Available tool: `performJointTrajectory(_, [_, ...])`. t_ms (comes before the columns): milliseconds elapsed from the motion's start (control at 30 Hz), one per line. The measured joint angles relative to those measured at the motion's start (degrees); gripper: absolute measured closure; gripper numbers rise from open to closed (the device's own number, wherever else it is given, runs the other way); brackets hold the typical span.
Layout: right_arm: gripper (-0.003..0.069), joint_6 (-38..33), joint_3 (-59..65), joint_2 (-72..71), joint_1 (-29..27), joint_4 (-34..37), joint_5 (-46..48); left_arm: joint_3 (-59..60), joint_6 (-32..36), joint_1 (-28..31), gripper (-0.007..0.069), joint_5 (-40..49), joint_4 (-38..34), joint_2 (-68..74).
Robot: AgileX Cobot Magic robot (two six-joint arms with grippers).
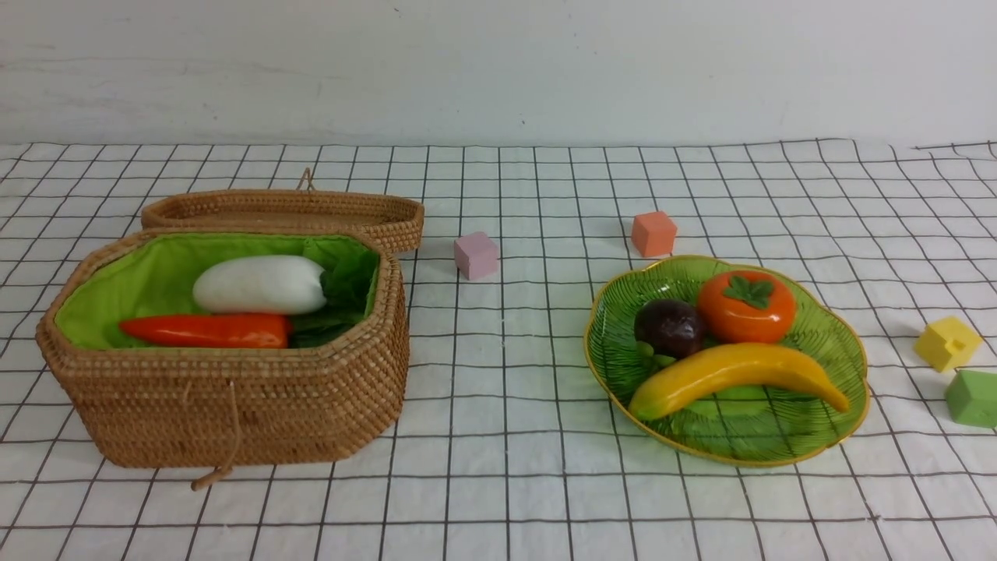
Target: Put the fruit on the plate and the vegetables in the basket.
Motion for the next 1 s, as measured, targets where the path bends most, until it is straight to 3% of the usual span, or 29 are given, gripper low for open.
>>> performJointTrajectory(1000, [0.0585, 0.00, 0.00, 0.00, 0.00, 0.00, 0.00, 0.00, -0.10, 0.00, 0.0629, 0.00, 0.00, 0.00])
